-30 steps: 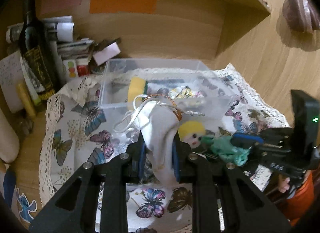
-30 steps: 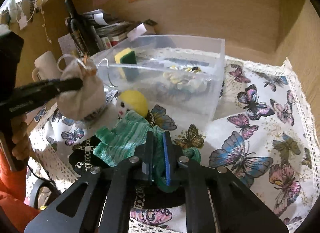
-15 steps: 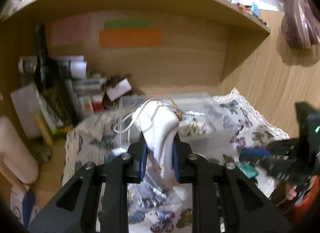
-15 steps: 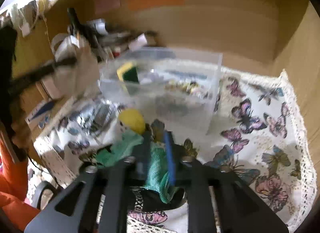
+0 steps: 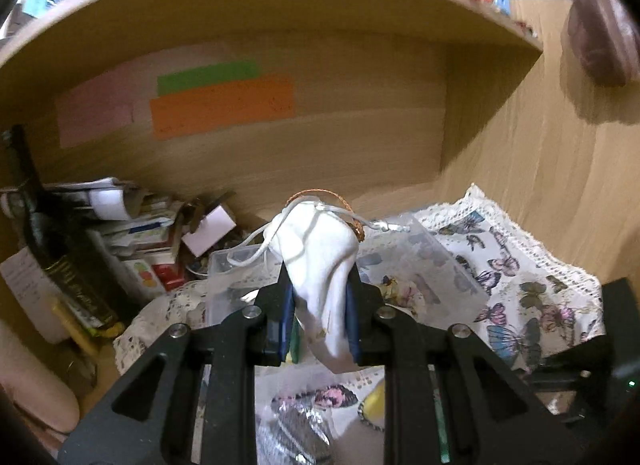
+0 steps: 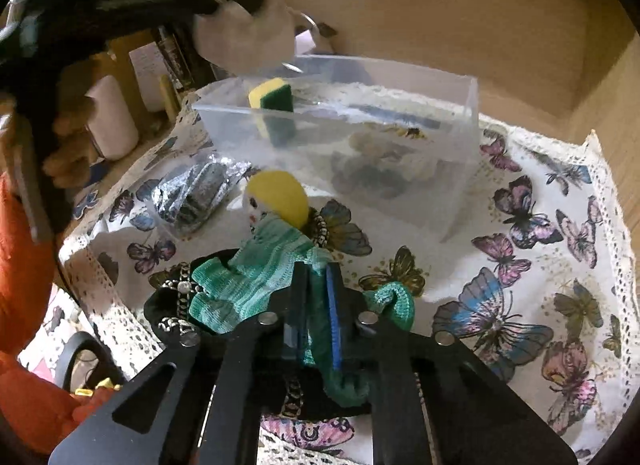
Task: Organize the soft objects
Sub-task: 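Lower the white bag and green sock into the clear box with both tools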
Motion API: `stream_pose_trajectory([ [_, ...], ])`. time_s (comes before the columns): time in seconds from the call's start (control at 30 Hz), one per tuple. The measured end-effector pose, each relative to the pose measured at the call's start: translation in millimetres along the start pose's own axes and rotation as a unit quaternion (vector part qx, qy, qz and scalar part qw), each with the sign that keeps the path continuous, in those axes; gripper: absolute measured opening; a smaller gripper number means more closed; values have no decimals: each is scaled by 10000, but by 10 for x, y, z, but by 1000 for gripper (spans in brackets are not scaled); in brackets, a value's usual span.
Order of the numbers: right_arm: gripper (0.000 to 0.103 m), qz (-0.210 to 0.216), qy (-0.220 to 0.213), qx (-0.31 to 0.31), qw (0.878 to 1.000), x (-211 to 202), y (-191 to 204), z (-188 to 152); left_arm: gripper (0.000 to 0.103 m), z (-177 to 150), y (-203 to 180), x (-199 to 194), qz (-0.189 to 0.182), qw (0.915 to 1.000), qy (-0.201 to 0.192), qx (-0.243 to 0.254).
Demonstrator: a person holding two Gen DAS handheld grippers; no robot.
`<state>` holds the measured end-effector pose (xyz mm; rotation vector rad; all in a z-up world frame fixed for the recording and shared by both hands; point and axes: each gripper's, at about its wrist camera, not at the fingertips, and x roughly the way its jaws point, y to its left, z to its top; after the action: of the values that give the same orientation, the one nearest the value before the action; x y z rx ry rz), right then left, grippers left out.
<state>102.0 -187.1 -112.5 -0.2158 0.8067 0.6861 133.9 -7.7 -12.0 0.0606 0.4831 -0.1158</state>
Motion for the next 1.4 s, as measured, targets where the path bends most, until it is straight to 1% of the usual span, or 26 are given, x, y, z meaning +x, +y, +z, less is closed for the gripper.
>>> stream_pose_trajectory([
  [0.1, 7, -81, -161, 26, 9998, -109, -31, 26, 21, 6, -32, 258, 34, 9997, 226, 86],
  [0.27, 7, -296, -617, 107, 9976, -369, -112, 166, 21, -57, -74, 613, 84, 9977, 628, 254],
  [0.4, 7, -533, -980, 183, 9936, -491, -207, 364, 22, -151, -113, 865, 80, 9945, 970, 387],
  [0.47, 7, -625, -1061, 197, 9922, -468, -246, 489, 23, -180, -108, 937, 9, 9930, 1125, 364],
  [0.6, 7, -833, -1209, 165, 9890, -354, -320, 759, 39, -234, -94, 1054, -261, 9883, 1477, 270],
  [0.63, 7, -851, -1215, 149, 9888, -293, -336, 851, 44, -239, -92, 1054, -295, 9881, 1486, 265],
  [0.67, 7, -864, -1210, 133, 9888, -278, -350, 884, 47, -239, -98, 1044, -308, 9885, 1458, 262],
  [0.73, 7, -941, -1152, 94, 9888, -143, -364, 1001, 57, -228, -93, 1007, -317, 9893, 1401, 254],
  [0.87, 7, -929, -857, 28, 9920, 175, -362, 1136, 63, -191, -69, 919, -470, 9900, 1316, 189],
  [0.9, 7, -922, -786, 16, 9926, 228, -365, 1149, 66, -181, -64, 886, -495, 9902, 1286, 204],
  [1.1, 9, -873, -252, -22, 9959, 623, -376, 1120, 73, -142, -13, 693, -515, 9916, 1173, 172],
  [1.17, 9, -842, -160, 21, 9963, 644, -381, 1101, 76, -127, 26, 624, -523, 9922, 1125, 137],
  [1.27, 11, -888, -196, 2, 9959, 564, -369, 1093, 82, -100, 70, 530, -492, 9933, 1044, 71],
  [1.3, 12, -889, -235, -10, 9958, 507, -360, 1097, 85, -91, 92, 488, -486, 9938, 1000, 39],
  [1.4, 20, -906, -512, -72, 9945, 259, -296, 1115, 91, -62, 152, 344, -390, 9957, 837, -4],
])
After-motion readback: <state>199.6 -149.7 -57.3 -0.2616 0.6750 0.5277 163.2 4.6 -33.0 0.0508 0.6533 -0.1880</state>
